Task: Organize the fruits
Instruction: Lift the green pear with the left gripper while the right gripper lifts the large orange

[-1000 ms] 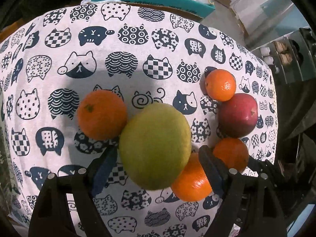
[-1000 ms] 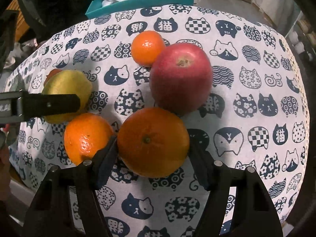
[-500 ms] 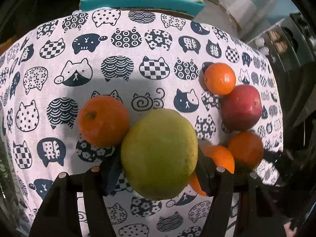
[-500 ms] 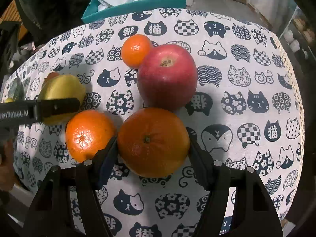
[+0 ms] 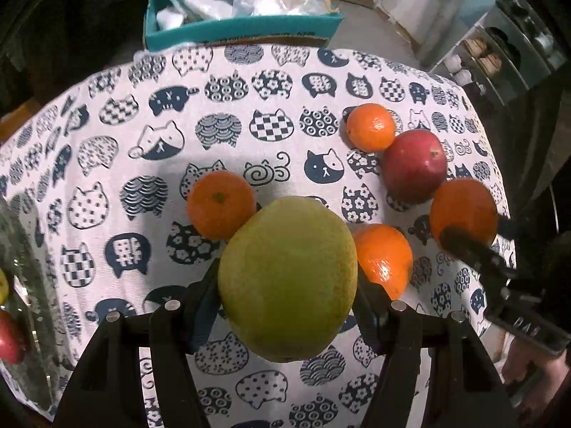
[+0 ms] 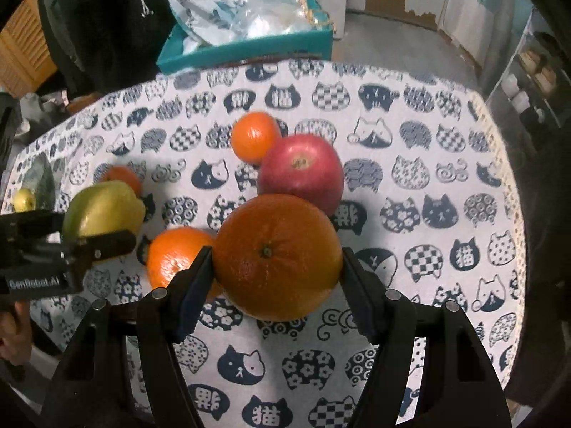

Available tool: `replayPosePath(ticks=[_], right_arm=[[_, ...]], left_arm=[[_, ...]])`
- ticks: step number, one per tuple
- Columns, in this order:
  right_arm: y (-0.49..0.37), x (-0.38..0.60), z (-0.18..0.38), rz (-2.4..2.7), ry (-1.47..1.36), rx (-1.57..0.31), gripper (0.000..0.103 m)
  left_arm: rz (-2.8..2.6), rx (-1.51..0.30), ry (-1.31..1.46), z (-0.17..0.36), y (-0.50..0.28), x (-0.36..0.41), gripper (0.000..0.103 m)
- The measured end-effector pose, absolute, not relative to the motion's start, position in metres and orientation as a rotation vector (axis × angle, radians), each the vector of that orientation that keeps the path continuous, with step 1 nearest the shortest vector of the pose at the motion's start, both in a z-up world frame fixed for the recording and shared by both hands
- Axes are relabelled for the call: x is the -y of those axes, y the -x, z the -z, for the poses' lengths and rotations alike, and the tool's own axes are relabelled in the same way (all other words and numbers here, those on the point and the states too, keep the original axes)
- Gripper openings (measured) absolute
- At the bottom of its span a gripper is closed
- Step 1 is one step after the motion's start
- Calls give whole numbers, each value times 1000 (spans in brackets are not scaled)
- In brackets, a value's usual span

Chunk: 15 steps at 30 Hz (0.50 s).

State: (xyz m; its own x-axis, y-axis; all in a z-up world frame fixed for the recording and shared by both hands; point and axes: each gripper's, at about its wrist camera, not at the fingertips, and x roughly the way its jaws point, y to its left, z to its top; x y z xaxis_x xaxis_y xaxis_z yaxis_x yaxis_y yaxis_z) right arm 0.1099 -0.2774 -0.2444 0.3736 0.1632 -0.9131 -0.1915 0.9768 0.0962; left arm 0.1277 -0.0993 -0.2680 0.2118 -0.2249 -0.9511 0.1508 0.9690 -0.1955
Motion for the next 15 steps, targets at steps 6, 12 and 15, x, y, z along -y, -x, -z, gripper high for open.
replayPosePath(ticks=[6,12,15], right_arm=[[-107,269,217,-240,30,-1106,69],[-102,254,191,-255,40,-1047,69],[-101,247,182,-266,39,-1025,69]], left_arm=[[285,-1280,45,244,-115,95,67],[284,-1213,8,219,-104,91,67],[283,-1184,-3,207,-99,88,67]])
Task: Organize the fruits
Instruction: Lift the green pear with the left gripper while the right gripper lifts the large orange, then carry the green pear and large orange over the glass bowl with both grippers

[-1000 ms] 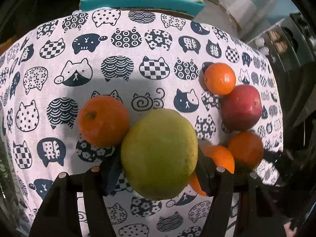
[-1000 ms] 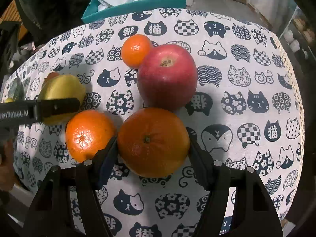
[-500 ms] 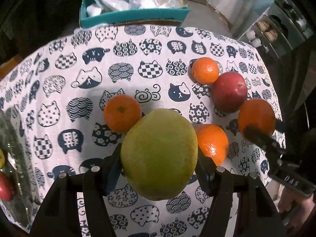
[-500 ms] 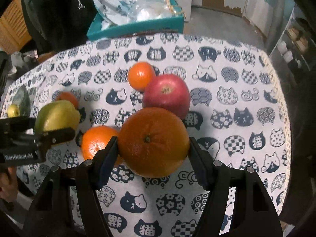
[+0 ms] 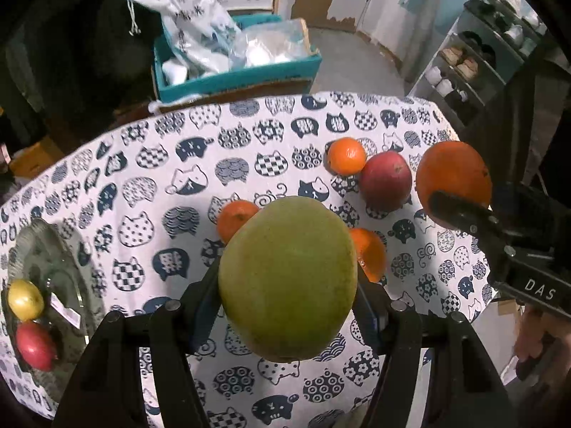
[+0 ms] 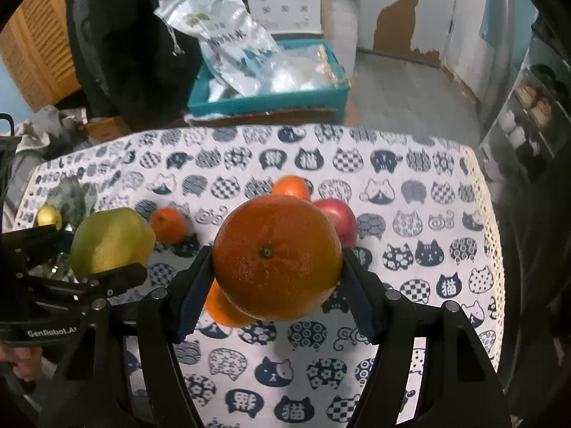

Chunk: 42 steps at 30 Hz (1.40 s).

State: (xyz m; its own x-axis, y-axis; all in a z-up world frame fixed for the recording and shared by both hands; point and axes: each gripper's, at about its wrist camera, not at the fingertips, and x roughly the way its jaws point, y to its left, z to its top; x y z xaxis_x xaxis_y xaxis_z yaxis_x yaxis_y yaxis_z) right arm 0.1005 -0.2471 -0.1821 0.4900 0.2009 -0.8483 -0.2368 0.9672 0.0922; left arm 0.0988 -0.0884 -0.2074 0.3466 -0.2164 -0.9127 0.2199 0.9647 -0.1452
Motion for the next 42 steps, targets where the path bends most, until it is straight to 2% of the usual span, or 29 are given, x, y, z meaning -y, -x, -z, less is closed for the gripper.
replayPosePath(ticks=[18,42], right_arm=[[-95,192,124,-365,49,-909,69],[-101,74,104,-526,100,-886,69]], left_arm=[[259,-1072,58,152,-76,44,68],[128,-1035,159,143,-56,-67,67]])
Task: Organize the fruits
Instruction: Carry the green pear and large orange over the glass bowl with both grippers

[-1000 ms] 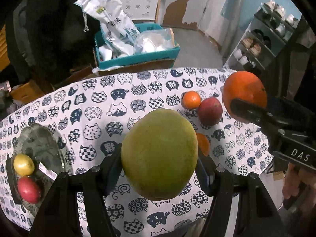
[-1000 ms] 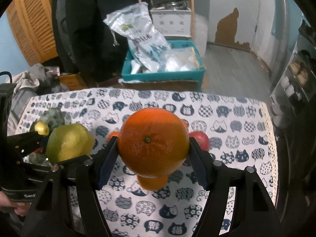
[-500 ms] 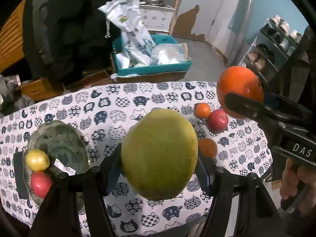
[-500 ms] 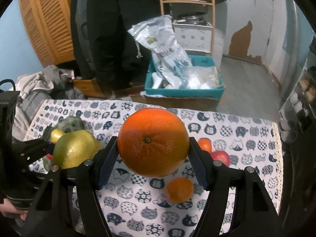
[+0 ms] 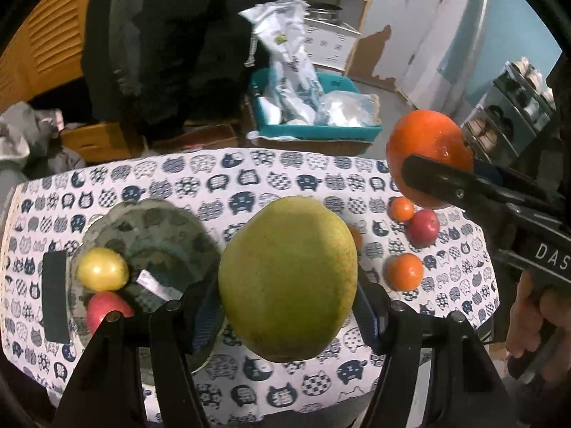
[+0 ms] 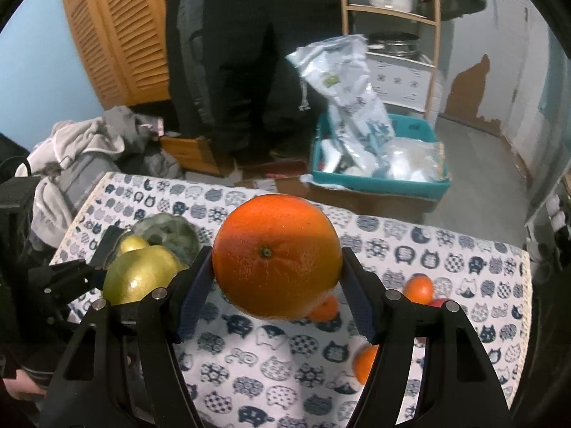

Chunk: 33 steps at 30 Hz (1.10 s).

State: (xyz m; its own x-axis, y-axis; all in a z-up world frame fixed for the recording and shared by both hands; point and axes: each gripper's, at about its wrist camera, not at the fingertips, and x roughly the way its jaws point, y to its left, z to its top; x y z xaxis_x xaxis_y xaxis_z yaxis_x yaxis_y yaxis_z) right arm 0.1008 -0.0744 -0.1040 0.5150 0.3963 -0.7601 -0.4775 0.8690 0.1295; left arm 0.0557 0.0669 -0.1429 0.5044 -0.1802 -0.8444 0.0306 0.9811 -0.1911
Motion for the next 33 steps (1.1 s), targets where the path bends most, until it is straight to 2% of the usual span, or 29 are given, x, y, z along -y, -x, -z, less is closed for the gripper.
replayPosePath(ticks=[15,33], right_arm=[[-104,0,117,-619,138,-926,69],[-109,-62,171,-701,199,-1040,69]], left_arm=[[31,-1057,233,162,-44,-137,68],[-104,-1242,356,243,-44,-185,68]])
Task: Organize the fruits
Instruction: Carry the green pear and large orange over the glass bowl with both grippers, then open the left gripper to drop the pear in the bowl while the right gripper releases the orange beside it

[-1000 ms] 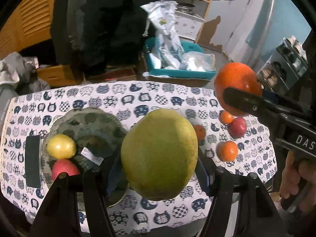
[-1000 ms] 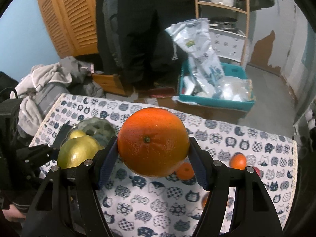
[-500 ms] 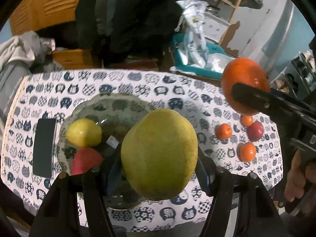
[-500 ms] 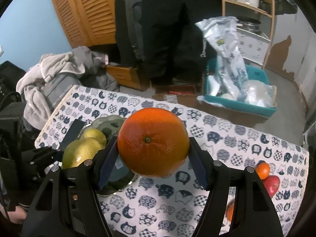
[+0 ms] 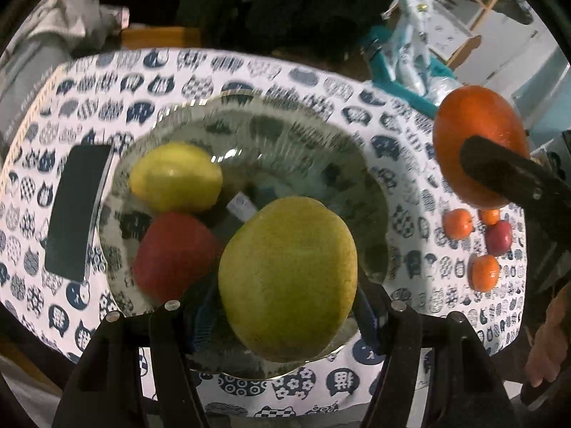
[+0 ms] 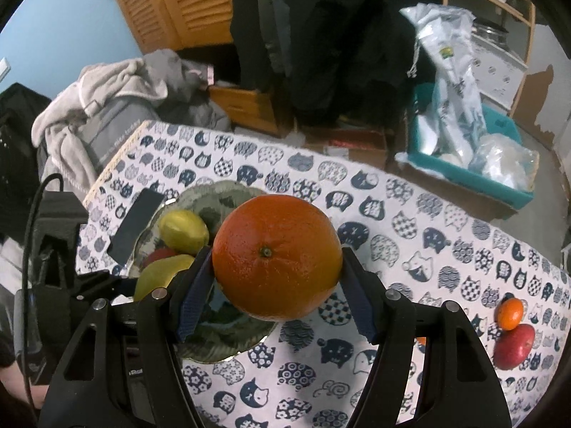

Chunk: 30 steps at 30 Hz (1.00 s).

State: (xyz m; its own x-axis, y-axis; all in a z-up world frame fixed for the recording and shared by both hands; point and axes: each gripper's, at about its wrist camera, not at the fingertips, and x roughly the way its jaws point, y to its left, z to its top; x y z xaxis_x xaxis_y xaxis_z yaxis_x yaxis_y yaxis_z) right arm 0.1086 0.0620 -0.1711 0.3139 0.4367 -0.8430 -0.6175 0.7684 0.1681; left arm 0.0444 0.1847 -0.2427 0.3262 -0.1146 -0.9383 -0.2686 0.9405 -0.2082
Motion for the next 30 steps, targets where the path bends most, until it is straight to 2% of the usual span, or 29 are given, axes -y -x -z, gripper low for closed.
replayPosePath(ticks=[17,30], right_arm=[[-104,-93,222,-757,259,-1148,69],[-104,-105,250,-778,263,-1221,69]], left_arm=[[-116,-1403,438,300,-39,-187,68],[-126,-1367,422,281,-32,-187,68]])
